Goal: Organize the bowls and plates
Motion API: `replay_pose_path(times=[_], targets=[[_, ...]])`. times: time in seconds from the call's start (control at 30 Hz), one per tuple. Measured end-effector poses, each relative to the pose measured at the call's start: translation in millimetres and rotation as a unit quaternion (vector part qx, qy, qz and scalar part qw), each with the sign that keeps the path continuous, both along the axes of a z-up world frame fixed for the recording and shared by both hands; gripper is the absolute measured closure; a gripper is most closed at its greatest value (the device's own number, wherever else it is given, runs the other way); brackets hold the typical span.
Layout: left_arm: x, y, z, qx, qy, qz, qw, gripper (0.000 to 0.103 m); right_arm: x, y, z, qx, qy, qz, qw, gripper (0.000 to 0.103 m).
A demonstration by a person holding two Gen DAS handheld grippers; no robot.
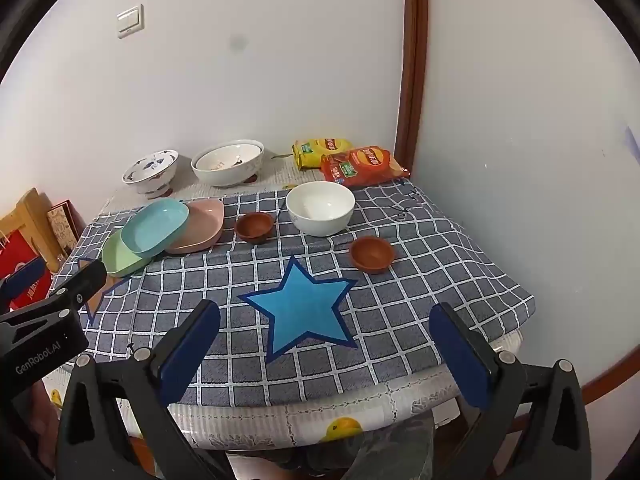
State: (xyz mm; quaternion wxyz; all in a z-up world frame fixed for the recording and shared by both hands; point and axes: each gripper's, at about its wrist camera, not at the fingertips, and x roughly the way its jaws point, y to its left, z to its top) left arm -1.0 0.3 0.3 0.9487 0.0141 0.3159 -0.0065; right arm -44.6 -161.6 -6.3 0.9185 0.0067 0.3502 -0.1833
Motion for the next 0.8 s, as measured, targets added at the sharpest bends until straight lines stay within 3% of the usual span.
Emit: replay_pose_path(times=[0.3, 0.8], targets=[[1, -12, 4, 0.010, 0.004, 0.003, 0.9999, 0.000, -2, -3, 2, -0.002, -0.006, 0.006, 1.000, 0.000], [-3, 4, 3, 0.004, 0.004, 0.013, 0.9999, 0.000, -7, 11, 11, -0.015, -0.014, 0.012, 1.000, 0.000]])
